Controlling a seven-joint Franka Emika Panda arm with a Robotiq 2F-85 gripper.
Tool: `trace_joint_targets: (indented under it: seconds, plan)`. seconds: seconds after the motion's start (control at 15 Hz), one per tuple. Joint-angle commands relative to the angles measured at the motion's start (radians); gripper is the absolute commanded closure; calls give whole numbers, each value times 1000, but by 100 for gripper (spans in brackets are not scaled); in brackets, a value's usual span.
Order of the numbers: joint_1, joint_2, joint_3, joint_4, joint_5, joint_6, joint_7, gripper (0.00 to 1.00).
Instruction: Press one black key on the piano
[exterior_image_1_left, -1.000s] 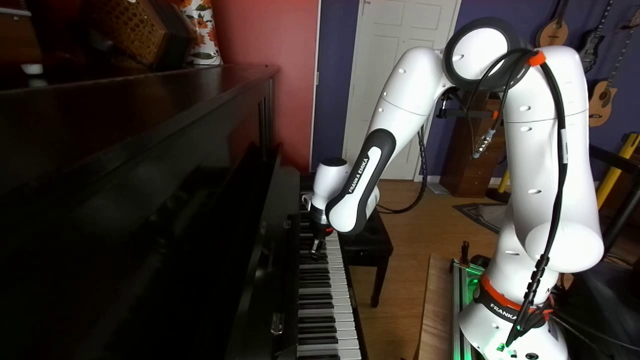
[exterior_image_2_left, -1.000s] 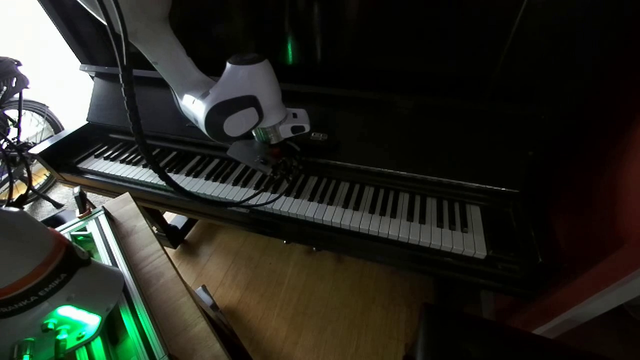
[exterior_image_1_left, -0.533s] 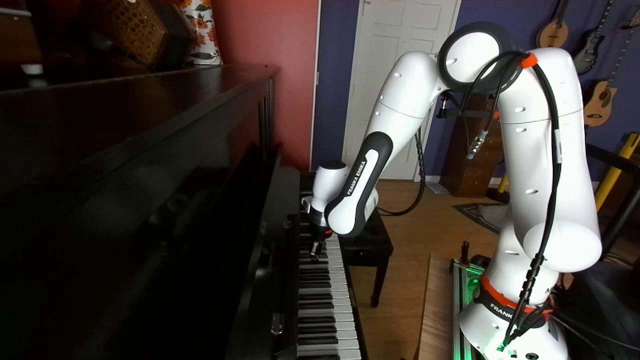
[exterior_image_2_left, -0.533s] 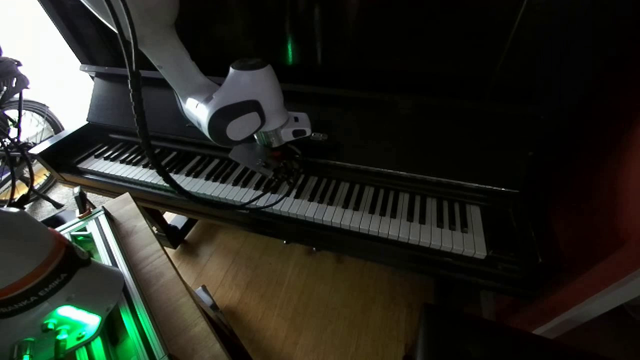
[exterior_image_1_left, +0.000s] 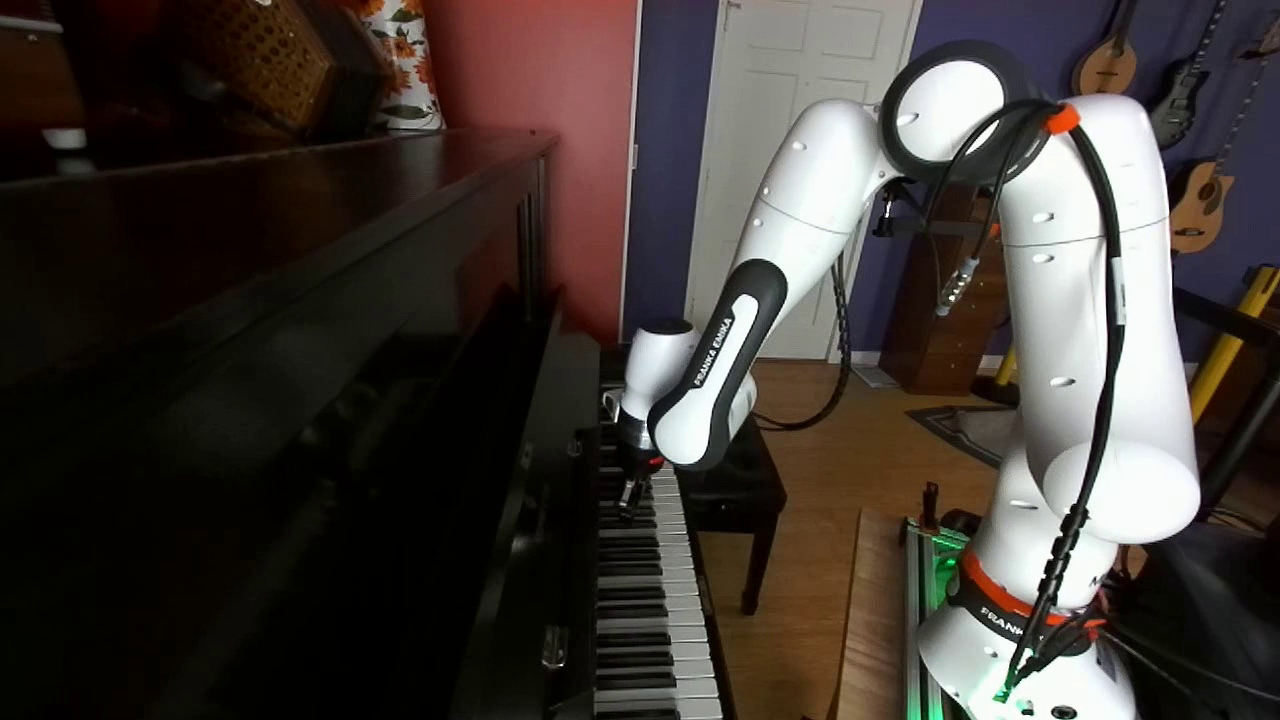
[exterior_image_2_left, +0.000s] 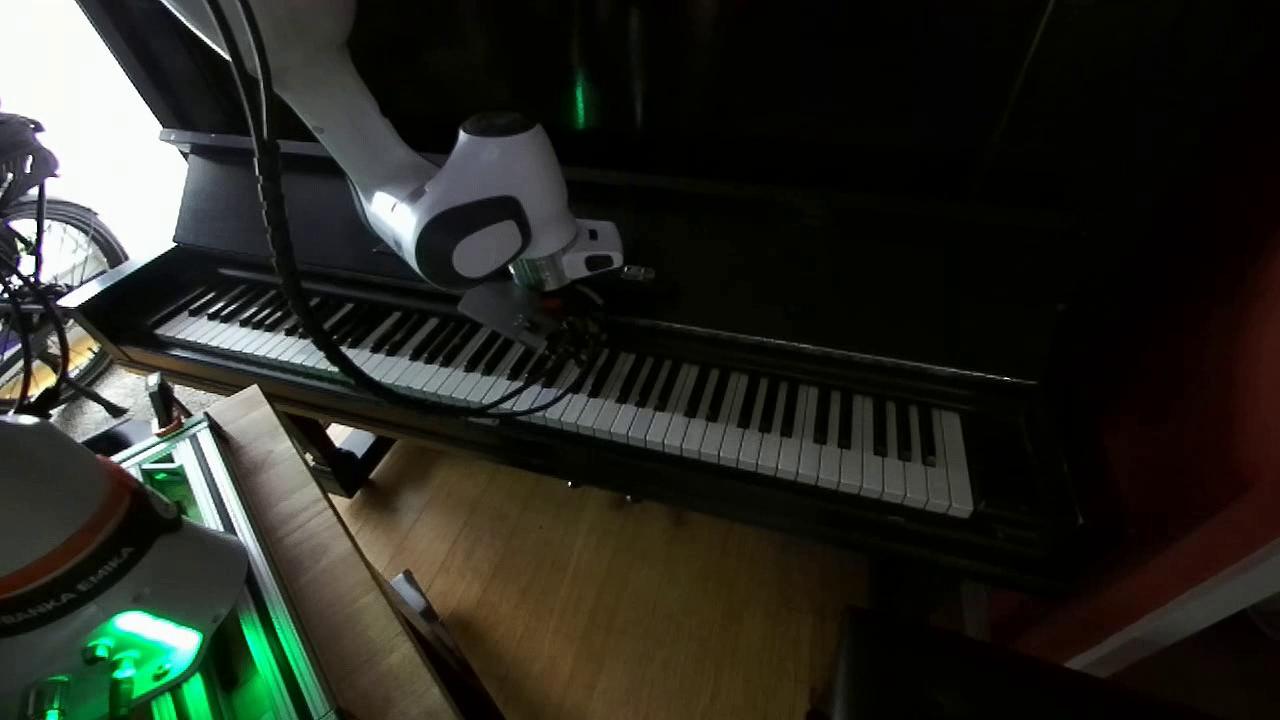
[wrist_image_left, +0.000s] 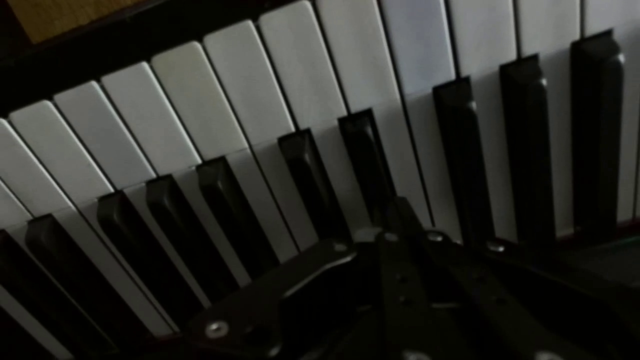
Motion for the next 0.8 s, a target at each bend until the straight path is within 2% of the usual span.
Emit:
trace_joint_targets:
  seconds: [0.0, 0.07, 0.13, 0.6, 0.73]
  plan:
    - [-19, -64, 28, -23, 23, -34, -4, 92]
    - [-5, -81, 16, -29, 13, -38, 1, 73]
    - [3, -96, 9, -32, 9, -47, 6, 68]
    - [20, -201, -3, -63, -8, -120, -10, 15]
    - [28, -243, -11, -74, -3, -172, 11, 1]
